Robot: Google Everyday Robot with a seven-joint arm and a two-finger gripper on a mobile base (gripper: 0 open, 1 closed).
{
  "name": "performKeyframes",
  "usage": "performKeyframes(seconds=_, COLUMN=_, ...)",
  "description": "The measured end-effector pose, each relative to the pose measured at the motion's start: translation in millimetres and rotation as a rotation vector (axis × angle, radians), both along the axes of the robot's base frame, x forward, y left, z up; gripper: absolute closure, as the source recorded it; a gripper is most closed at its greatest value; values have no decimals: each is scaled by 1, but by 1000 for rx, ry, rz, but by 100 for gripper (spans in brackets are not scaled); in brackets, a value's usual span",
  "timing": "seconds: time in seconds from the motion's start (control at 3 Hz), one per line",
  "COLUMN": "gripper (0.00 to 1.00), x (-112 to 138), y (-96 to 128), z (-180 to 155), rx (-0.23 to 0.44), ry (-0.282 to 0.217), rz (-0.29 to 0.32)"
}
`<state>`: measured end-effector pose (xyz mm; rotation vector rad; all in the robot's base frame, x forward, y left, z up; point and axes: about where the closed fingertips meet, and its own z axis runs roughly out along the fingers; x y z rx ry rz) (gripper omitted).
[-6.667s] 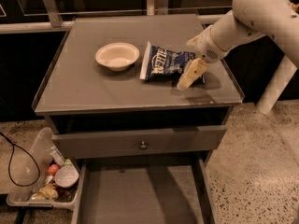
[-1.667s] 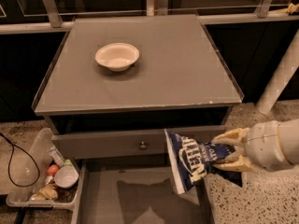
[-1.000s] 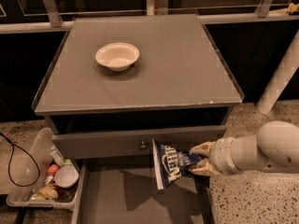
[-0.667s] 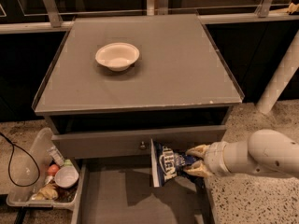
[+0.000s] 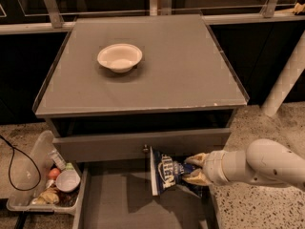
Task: Place blue chip bag into middle drawer
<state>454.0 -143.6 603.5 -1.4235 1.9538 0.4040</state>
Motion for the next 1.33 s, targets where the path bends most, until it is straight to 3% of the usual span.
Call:
performKeyframes(seconds=0.33, gripper=100, x=-6, y=32, z=-54, rx=42, ry=59, rz=-2)
performKeyframes(seconds=0.67, gripper=100, x=3, y=50, z=-102, rx=62, ry=75, rz=-52)
performKeyframes(seconds=1.33, gripper=100, x=27, y=64, z=-183, rx=45, ry=60, rz=-178)
